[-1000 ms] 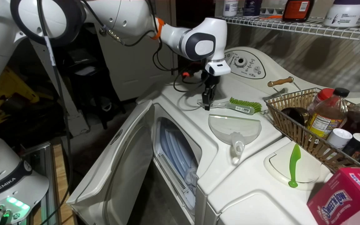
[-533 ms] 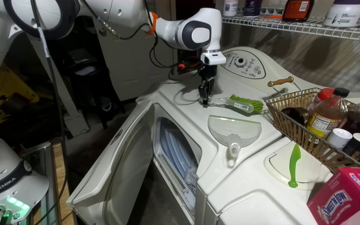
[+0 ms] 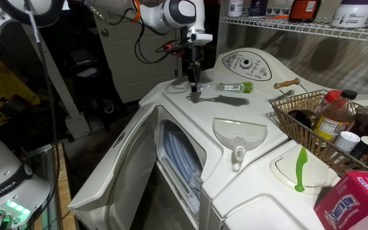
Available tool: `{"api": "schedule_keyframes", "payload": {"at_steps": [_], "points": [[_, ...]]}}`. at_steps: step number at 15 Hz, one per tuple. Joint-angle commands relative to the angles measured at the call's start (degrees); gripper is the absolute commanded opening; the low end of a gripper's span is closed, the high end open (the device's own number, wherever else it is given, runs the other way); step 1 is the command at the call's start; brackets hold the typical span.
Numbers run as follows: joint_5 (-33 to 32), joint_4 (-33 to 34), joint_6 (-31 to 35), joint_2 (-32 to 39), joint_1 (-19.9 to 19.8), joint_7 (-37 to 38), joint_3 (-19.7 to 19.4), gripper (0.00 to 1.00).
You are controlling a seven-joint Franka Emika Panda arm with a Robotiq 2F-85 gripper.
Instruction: Use the green hand broom to sweep the top of the left washing machine
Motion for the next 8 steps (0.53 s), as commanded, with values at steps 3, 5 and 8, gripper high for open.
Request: {"api": "schedule_keyframes", "payload": {"at_steps": [3,5,8], "points": [[-12.72,6.84,-15.53,3.28,7.73,1.51,1.04,0.05],[-16.8,10.04,-20.92,5.47,10.0,-0.18,1.58,0.05],[-17.69,7.38,-20.74,3.86,9.82,-0.82,3.48,0.22]]}}
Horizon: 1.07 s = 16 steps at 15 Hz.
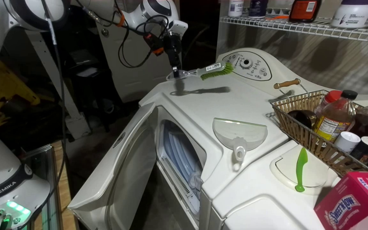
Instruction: Use the green hand broom to sweep the top of the left washing machine
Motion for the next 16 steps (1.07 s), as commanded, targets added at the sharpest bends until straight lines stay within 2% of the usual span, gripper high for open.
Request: {"api": "schedule_keyframes", "payload": {"at_steps": [1,5,6,8,16], "points": [[-1.92,1.32,-1.27,0.89,-0.36,-0.89,1.7,0.22],[-2.9,2.78,-1.66,2.29,-0.33,-2.61,1.55,0.22],[-2.92,2.87,-1.67,2.28,-0.4,-2.75,1.52,0.05],[-5.02,4.81,-4.09,3.63,0.54,-9.87,2.28,0.05],[-12.32,12.97,-5.34,8.58,5.41,-32.23,4.8,0.05]]}}
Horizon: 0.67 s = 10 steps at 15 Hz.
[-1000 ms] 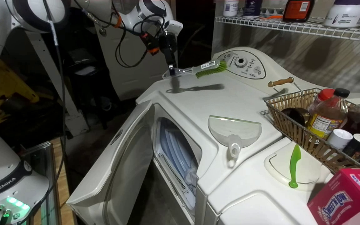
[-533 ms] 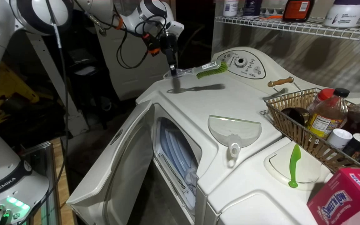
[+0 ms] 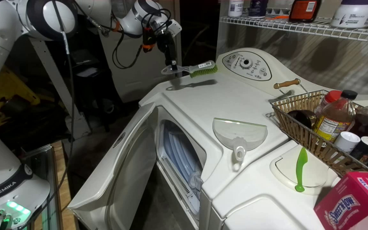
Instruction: Use the green hand broom to sweep the top of the left washing machine
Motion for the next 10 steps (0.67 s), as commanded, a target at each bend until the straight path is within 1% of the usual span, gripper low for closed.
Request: {"api": "schedule_keyframes", "payload": {"at_steps": [1,5,10], "points": [[-4.97,5.87,-1.4,3.69,2.83,-10.24,0.98,0.05],[-7.84,7.17,2.36,4.84,5.88,-19.82,0.91,0.05],[-9.82,7.56,11.08,5.61,6.91,-31.94,1.26,0.05]]}}
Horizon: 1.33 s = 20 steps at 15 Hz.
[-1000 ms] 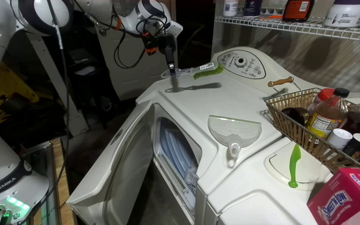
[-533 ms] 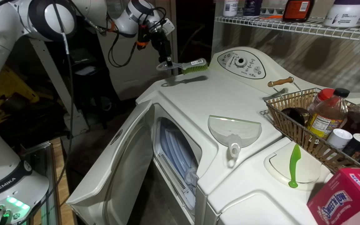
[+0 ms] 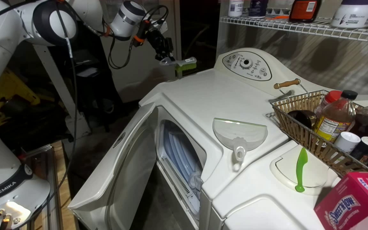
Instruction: Use the green hand broom to sweep the top of the left washing machine
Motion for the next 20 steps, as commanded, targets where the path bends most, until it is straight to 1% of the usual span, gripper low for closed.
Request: {"api": "schedule_keyframes", "payload": {"at_steps": [1,3,5,6,9,10,15,16,20], "points": [[-2.6,2.72,5.58,1.96,-0.09,-10.14,0.49,0.05],[-2.93,3.01,8.93,2.57,0.03,-13.76,0.35,0.05],[-1.97,4.59,10.28,3.96,0.37,-14.7,0.31,0.05],[-2.42,6.21,9.6,5.0,0.08,-14.61,1.6,0.05],[-2.07,8.92,7.64,6.9,1.22,-12.71,1.11,0.05],[-1.95,9.53,6.03,7.44,1.7,-12.08,0.66,0.05],[-1.37,12.46,0.91,9.88,2.4,-13.44,0.44,0.05],[-0.75,12.91,0.88,10.35,1.97,-14.8,1.04,0.05],[-0.43,15.08,1.99,12.51,1.6,-16.18,1.16,0.05]]}}
